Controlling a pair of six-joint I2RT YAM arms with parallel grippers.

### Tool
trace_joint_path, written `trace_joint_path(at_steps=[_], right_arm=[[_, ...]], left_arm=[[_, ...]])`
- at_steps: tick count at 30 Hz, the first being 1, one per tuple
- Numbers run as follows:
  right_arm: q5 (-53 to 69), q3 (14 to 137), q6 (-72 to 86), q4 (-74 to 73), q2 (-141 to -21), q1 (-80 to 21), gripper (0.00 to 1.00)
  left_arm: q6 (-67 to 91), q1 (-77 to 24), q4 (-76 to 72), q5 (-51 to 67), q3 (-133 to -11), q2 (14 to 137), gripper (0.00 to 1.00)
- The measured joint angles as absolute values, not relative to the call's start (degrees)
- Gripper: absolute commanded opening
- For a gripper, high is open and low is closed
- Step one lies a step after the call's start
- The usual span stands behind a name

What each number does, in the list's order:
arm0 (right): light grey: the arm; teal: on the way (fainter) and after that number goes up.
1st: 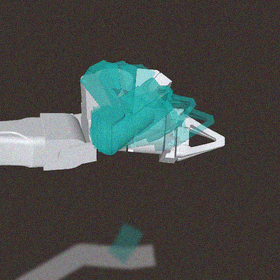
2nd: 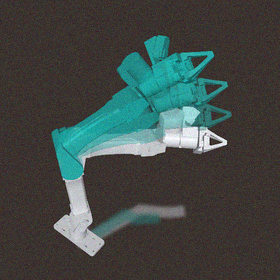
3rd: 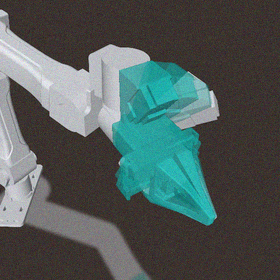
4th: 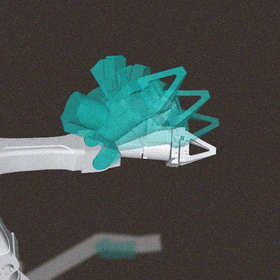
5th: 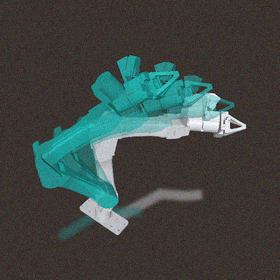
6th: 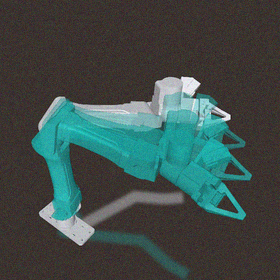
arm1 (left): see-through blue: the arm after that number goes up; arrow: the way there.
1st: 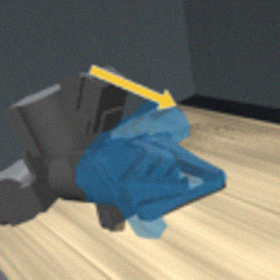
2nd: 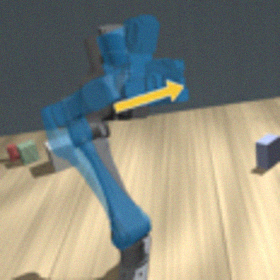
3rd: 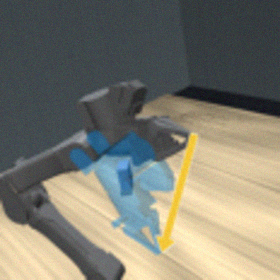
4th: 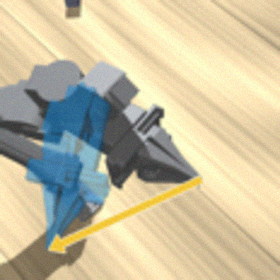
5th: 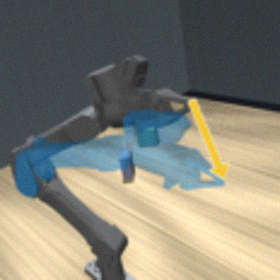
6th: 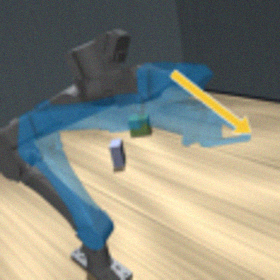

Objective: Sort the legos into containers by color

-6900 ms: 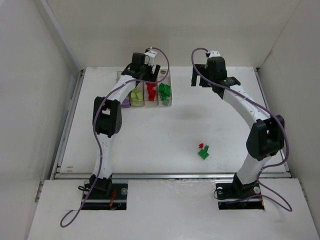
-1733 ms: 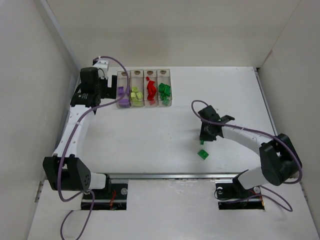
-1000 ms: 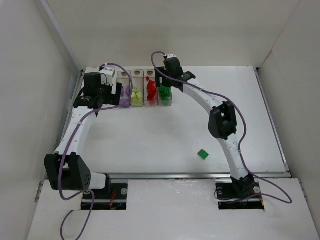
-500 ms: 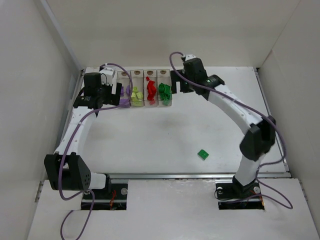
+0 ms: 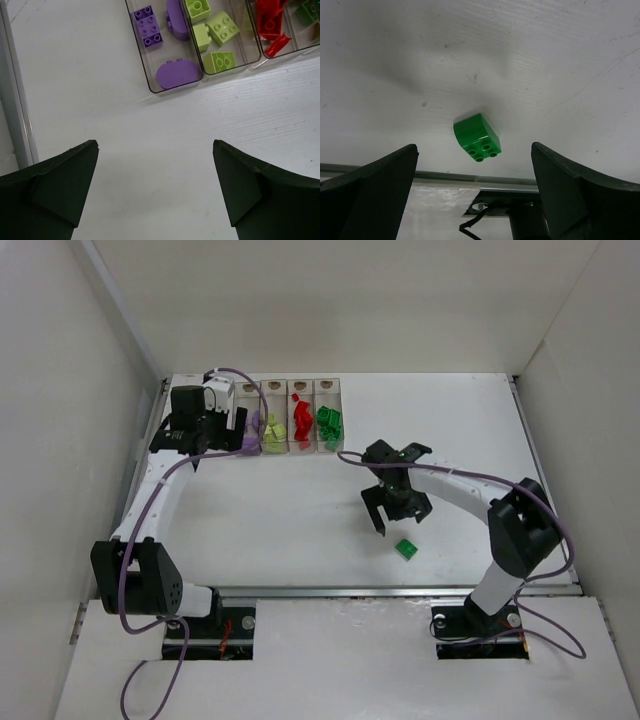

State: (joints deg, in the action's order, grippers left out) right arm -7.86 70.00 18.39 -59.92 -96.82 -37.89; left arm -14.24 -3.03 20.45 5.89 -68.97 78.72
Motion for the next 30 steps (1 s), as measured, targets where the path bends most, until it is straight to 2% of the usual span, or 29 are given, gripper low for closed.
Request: trace_joint_path(at_steps=[11, 13, 14, 18, 19, 21, 26, 30], right_arm=[[1.2, 62.8, 17.2, -58.4, -104.2, -37.6, 0.99], [1.8, 62.5, 17.2, -58.7, -104.2, -37.5, 0.9], [1.9, 62.5, 17.4, -58.6, -104.2, -37.5, 0.71], [1.9, 62.5, 17.6, -58.6, -104.2, -37.5, 0.28], [1.8, 62.5, 17.7, -58.6, -104.2, -37.5, 0.13], [1.7, 62.5, 17.8, -58.5, -104.2, -37.5, 0.0], [0.6, 64.6, 17.5, -59.0, -104.2, -37.9, 0.0], [-2.2, 72.8, 16.3, -54.5, -101.7, -39.9, 0.0]], left_arm=[[-14.0, -3.0, 20.4, 6.7, -69.0, 78.7, 0.98], [-14.0, -3.0, 20.4, 6.7, -69.0, 78.7, 0.98], [-14.0, -3.0, 20.4, 6.7, -69.0, 78.7, 0.98], [-14.0, -3.0, 20.4, 6.7, -69.0, 78.7, 0.98], [-14.0, -3.0, 20.4, 6.7, -69.0, 78.7, 0.98], [-14.0, -3.0, 20.4, 6.7, -69.0, 78.7, 0.98], [-14.0, -3.0, 20.4, 6.7, -69.0, 78.7, 0.98], [-14.0, -3.0, 20.4, 6.6, -69.0, 78.7, 0.98]])
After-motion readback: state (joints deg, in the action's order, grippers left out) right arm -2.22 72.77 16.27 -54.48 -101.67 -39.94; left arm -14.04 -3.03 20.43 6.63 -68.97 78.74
